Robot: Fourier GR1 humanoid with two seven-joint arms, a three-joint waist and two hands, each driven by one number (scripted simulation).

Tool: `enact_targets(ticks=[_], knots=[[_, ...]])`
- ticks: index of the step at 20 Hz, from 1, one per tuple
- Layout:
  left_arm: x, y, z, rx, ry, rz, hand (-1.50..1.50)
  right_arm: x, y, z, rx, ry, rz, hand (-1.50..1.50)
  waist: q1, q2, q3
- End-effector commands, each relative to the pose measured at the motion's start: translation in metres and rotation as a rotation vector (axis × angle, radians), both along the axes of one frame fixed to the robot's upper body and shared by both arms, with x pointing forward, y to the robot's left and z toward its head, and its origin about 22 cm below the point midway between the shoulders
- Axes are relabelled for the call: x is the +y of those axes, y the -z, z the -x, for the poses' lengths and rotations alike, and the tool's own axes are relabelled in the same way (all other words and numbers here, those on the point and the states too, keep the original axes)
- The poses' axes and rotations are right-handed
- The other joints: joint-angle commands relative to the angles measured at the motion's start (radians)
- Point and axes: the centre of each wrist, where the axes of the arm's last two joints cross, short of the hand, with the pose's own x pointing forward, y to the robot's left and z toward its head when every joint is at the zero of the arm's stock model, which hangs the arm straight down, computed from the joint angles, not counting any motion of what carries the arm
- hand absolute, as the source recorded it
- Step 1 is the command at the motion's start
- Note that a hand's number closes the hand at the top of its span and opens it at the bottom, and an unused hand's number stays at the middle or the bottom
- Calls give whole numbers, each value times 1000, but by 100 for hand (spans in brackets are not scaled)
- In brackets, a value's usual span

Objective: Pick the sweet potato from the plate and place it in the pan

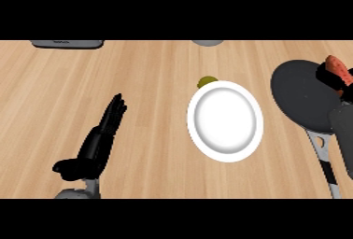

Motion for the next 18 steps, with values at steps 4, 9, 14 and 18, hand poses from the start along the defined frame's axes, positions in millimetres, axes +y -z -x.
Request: enact_targets(ticks=[4,9,14,18], knots=[[3,-11,-7,-10,19,6,0,-29,4,6,345,-95,-285,-150,21,9,2],[-9,4,0,-4,41,-10,0,-28,8,5,242,-234,-419,-150,28,16,4],[-1,-1,-3,-25,23,-12,0,-22,7,3,-1,-245,-338,-150,22,12,4],[-9,-1,-4,-1,6,4,0,-34,8,12,-170,-242,-354,-150,2,4,3]])
